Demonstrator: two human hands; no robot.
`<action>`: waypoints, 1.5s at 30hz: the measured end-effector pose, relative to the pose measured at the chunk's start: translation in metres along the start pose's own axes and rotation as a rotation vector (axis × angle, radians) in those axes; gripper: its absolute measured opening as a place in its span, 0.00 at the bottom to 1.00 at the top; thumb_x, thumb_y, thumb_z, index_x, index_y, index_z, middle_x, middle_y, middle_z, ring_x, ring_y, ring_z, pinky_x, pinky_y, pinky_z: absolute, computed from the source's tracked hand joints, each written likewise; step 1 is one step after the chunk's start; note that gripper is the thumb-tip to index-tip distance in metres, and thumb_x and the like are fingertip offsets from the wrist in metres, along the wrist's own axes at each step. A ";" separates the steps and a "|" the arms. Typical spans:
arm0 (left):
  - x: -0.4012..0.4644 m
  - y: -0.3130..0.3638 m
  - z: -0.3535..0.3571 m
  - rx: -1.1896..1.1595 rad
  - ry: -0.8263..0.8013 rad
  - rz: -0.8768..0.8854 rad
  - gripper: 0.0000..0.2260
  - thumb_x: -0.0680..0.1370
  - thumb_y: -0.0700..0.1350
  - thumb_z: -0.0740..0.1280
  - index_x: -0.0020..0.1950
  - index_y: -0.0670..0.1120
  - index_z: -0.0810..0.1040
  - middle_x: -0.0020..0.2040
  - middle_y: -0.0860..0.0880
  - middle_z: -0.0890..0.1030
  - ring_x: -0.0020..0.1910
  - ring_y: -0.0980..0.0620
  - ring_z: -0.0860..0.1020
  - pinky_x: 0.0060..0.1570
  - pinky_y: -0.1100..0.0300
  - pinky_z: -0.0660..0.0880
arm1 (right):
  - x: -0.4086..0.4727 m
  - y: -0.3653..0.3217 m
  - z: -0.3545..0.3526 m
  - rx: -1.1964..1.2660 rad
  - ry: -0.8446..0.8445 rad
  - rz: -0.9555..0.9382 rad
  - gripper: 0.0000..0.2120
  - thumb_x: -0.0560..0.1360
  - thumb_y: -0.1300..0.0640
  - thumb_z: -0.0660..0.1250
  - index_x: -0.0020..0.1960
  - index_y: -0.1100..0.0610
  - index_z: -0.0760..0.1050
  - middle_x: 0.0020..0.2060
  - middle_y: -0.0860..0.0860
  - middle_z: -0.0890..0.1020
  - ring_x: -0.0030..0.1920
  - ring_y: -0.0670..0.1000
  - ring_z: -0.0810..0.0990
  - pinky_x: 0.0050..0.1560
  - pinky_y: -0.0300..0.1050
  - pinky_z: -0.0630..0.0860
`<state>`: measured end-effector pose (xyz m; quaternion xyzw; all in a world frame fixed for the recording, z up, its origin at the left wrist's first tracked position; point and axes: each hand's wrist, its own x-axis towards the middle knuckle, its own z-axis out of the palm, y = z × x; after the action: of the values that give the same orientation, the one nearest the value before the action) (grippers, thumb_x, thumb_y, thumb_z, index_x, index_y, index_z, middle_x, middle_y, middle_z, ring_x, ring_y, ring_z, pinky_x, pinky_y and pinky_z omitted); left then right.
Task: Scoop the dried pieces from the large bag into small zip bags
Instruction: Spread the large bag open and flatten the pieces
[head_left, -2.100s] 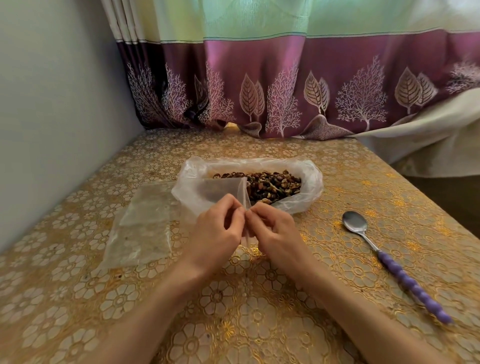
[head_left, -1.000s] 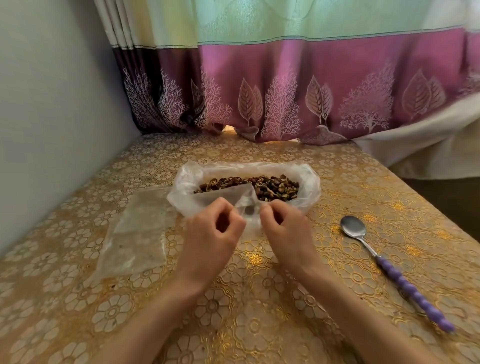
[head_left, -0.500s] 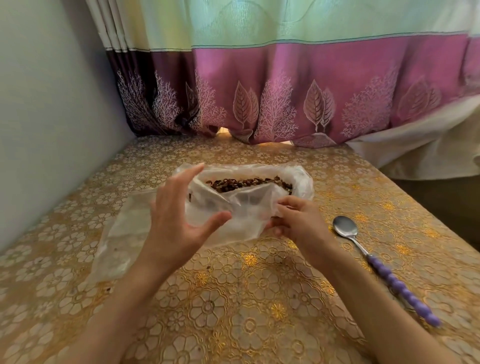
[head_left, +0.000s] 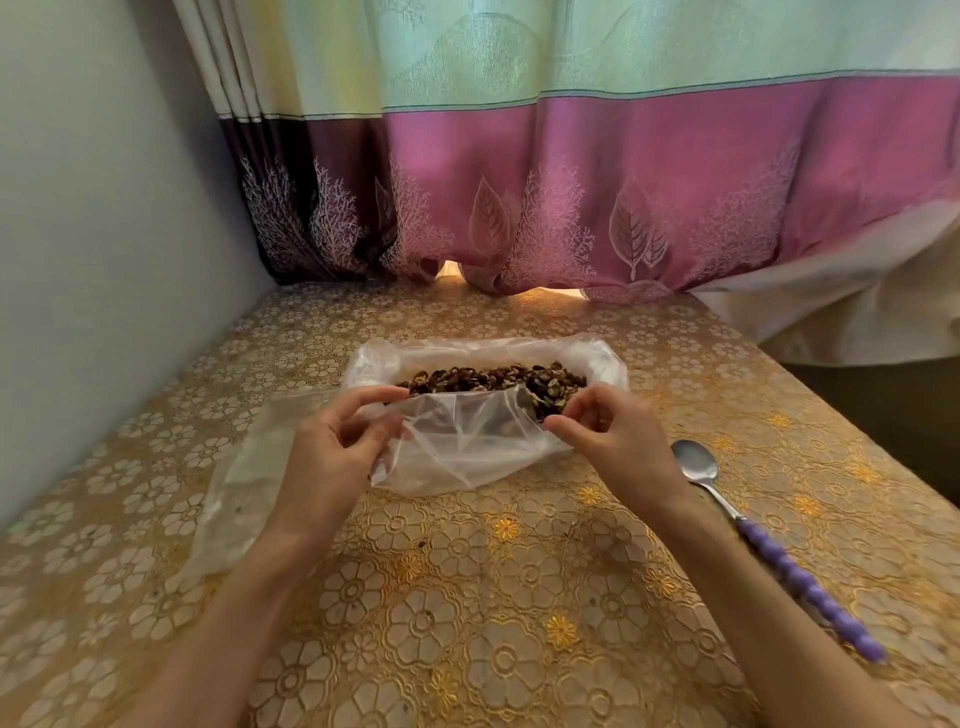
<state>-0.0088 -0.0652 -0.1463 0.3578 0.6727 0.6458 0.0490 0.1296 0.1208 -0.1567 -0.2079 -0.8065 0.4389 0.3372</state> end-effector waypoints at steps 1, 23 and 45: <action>0.000 0.001 0.000 0.004 0.003 0.005 0.08 0.71 0.44 0.66 0.47 0.55 0.80 0.36 0.47 0.83 0.31 0.51 0.76 0.30 0.62 0.73 | -0.001 -0.003 -0.001 0.004 0.008 -0.093 0.06 0.71 0.60 0.72 0.38 0.54 0.75 0.31 0.47 0.75 0.29 0.42 0.70 0.31 0.32 0.69; 0.010 0.009 -0.030 0.230 -0.128 -0.092 0.09 0.77 0.38 0.62 0.42 0.43 0.82 0.49 0.52 0.81 0.46 0.57 0.78 0.39 0.71 0.75 | -0.008 -0.013 -0.001 0.380 -0.436 -0.107 0.16 0.65 0.50 0.73 0.52 0.42 0.78 0.47 0.47 0.85 0.48 0.47 0.84 0.45 0.38 0.79; 0.002 0.005 -0.019 0.659 -0.325 0.289 0.18 0.66 0.54 0.71 0.54 0.55 0.74 0.61 0.57 0.70 0.64 0.59 0.67 0.65 0.57 0.65 | -0.010 -0.013 0.005 0.315 -0.363 -0.152 0.15 0.67 0.51 0.69 0.54 0.46 0.74 0.51 0.46 0.81 0.41 0.46 0.85 0.39 0.36 0.79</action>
<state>-0.0184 -0.0806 -0.1383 0.5430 0.7701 0.3305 -0.0538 0.1325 0.1047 -0.1515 -0.0093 -0.7889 0.5625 0.2472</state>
